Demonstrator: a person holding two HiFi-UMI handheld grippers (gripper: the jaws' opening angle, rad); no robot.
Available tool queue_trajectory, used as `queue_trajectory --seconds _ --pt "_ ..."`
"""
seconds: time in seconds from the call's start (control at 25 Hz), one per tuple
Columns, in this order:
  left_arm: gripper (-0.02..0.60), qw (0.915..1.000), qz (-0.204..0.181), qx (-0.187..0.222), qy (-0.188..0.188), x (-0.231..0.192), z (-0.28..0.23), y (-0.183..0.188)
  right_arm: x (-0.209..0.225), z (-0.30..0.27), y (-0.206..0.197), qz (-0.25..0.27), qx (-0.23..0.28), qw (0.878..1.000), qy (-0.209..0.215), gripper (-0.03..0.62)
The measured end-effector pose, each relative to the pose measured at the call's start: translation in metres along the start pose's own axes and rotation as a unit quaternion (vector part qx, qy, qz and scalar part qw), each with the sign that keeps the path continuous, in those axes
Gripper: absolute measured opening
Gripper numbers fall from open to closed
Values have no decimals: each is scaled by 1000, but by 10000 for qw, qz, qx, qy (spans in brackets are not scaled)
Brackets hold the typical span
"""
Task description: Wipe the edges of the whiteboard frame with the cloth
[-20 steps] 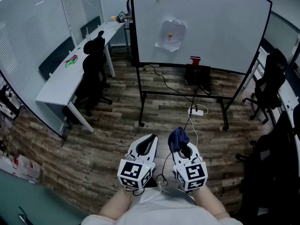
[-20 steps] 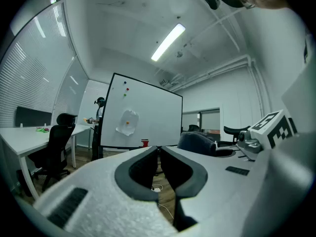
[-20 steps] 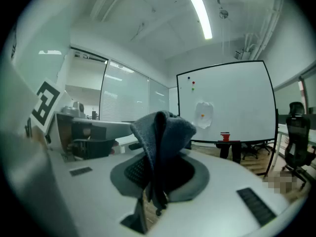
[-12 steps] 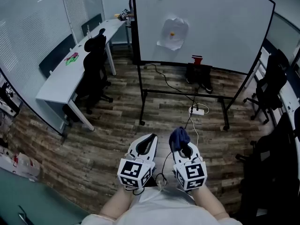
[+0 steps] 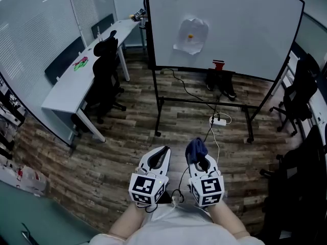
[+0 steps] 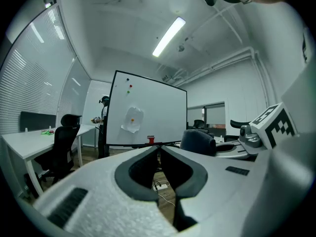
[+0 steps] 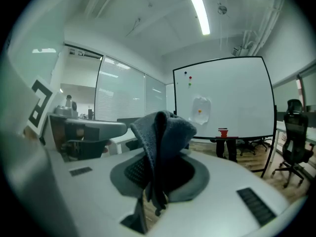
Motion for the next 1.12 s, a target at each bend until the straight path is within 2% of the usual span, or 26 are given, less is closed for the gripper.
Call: queue_trajectory --seconds 0.2,0.44,0.72,1.12 --pt "32 9999 -40 -111 37 -17 -19 -3 8 -28 1 -134 -48 9998 162 69" --pt "32 9997 95 -198 47 -58 -58 -10 26 -82 -3 -239 -277 9993 91 69" --pt "32 9991 292 -272 -135 -138 -132 -6 43 -179 17 -403 -340 9986 -14 69" --pt "32 9970 186 -367 -660 -275 -252 28 71 -349 72 -612 -446 9958 -514 69"
Point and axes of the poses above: the fingertips, and each gripper's own axes: z backward along the fingers, x to its right, y out of its top, the point moved 2 cm from there along z, backward along the fingers, and after that the axes turned 15 degrees about y, right-handed, at the moved point
